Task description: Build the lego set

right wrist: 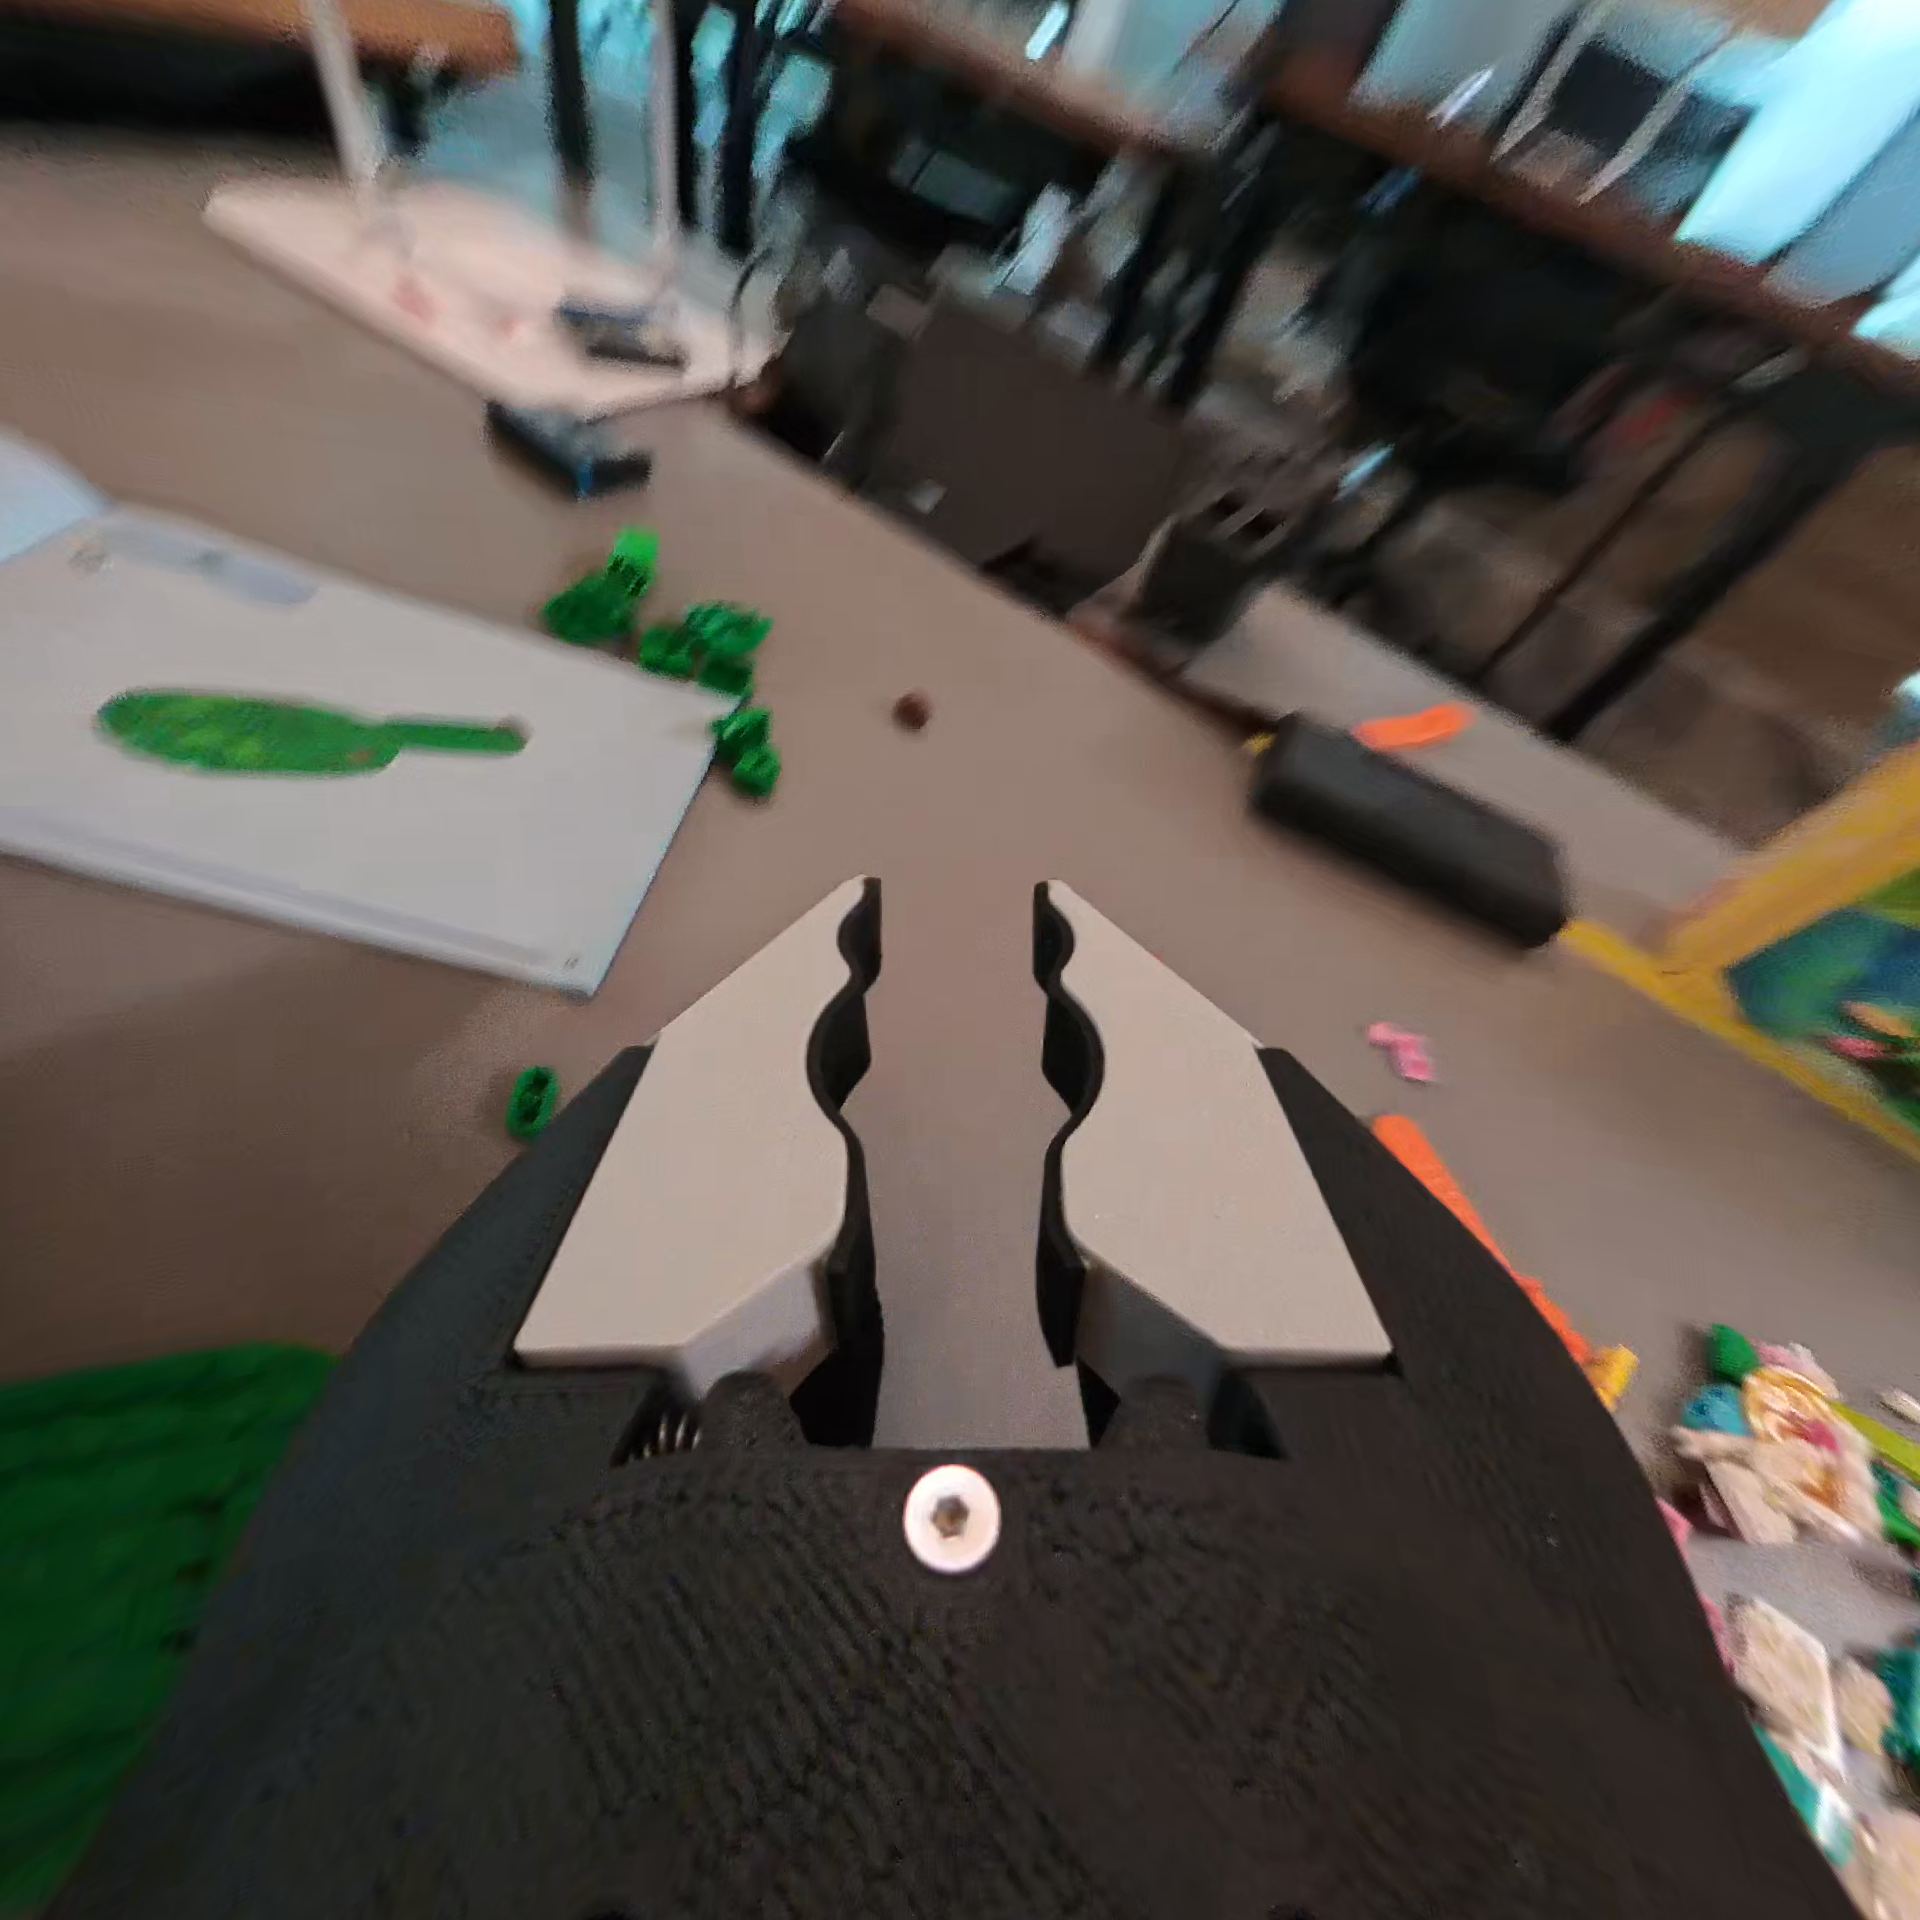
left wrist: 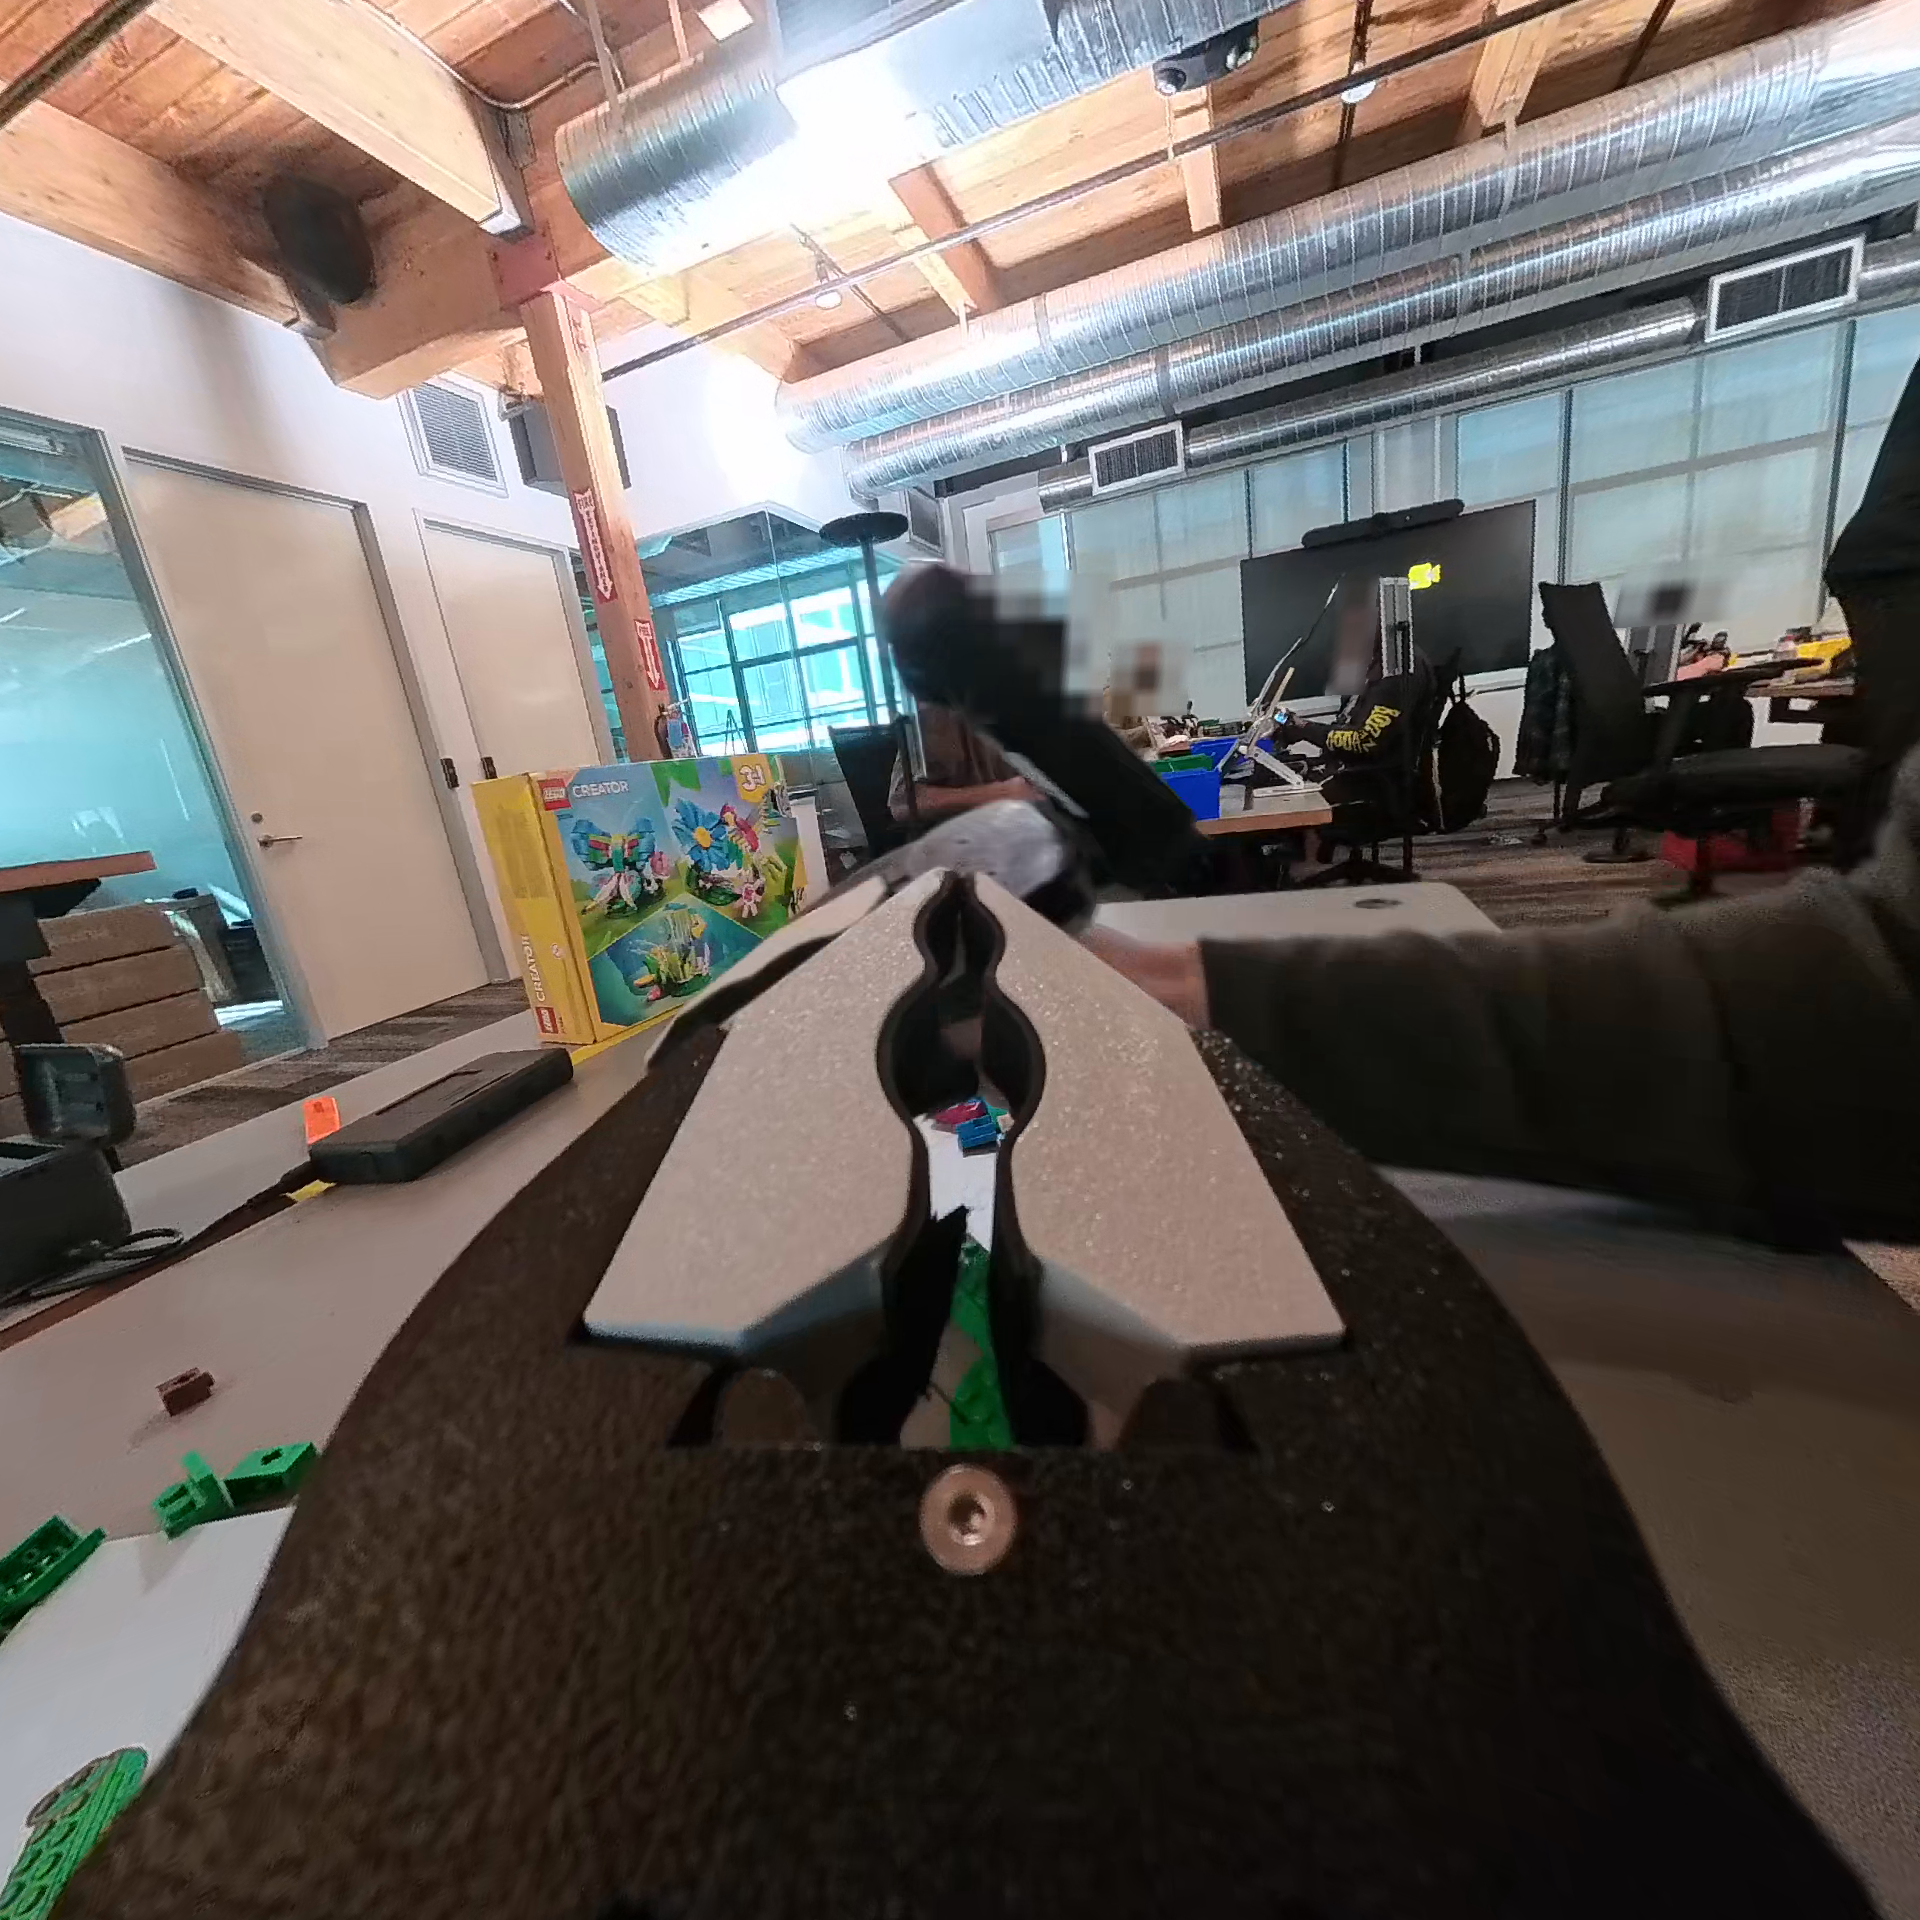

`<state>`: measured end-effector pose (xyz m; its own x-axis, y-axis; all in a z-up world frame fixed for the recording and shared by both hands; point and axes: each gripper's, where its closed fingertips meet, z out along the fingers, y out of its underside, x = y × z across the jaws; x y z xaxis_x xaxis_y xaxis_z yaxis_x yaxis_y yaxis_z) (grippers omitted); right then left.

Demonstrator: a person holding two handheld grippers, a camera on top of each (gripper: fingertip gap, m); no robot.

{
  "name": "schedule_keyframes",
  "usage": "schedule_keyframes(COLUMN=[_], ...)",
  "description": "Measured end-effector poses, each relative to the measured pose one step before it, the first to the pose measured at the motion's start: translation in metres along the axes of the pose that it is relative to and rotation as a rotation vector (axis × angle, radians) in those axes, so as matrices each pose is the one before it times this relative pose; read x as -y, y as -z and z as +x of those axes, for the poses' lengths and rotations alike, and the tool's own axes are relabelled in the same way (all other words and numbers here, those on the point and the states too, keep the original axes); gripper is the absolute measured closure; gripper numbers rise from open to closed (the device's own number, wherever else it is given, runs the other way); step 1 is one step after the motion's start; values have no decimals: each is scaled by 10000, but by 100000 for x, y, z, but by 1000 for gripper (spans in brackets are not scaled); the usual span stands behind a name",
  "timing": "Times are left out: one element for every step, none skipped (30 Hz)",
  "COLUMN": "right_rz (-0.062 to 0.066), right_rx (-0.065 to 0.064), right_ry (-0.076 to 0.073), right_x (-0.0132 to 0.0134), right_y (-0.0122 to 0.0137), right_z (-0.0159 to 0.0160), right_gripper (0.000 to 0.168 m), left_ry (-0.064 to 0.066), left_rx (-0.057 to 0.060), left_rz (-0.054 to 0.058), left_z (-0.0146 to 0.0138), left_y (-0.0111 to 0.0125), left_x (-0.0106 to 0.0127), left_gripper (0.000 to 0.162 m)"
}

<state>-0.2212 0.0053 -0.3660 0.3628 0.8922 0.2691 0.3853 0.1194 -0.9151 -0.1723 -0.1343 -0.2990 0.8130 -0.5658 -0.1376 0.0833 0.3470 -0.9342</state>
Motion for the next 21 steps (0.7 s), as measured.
schedule_keyframes(right_rz=[710,545,368,239,215,276,271,175,118,162,180,182,91,-31,-11,28,-54,-90,-10,27,2], right_rx=[-535,-340,-285,-233,-255,-315,-320,-254,-206,-191,-178,-203,-210,-162,-40,63,47,2,24,30,12], right_ry=[-104,-96,25,216,341,406,418,405,399,400,384,379,350,184,-43,-134,-80,-7,-8,-40,-32], right_x=[516,403,307,237,213,245,204,101,108,230,161,18,-84,-105,-22,-11,-141,-182,-58,18,-16], right_y=[552,453,345,241,189,208,213,182,190,207,241,219,125,9,-43,-34,-15,-12,0,13,-13], right_z=[463,257,262,232,279,320,281,170,102,83,43,41,125,186,70,-87,-49,13,-17,-36,-17], right_gripper=[146,149,151,152,153,154,156,156,156,157,158,159,160,160,160,159,159,159,159,159,159], left_ry=[59,59,62,65,58,41,31,27,25,23,28,32,32,22,8,1,-2,-6,-4,-3,-5], left_rx=[37,37,35,29,18,23,26,14,7,9,4,2,12,6,3,4,-4,-2,-7,-14,-19], left_rz=[3,-4,-8,-11,-7,-6,-2,0,3,0,-3,-3,11,11,1,-4,-4,3,3,-1,-2], left_z=[-111,-132,-115,-100,-80,-72,-64,-43,-22,-18,-16,-16,-36,-12,-7,-5,18,18,13,32,30], left_y=[16,8,-6,0,-5,-5,1,10,7,3,11,4,20,16,5,3,5,4,6,3,-4], left_x=[-15,-21,-40,-31,-36,-19,-8,-11,5,0,-4,-7,21,23,2,-6,-4,19,7,0,-5], left_gripper=[162,162,162,162,162,162,162,162,162,162,162,162,162,162,162,162,162,162,162,162,162])
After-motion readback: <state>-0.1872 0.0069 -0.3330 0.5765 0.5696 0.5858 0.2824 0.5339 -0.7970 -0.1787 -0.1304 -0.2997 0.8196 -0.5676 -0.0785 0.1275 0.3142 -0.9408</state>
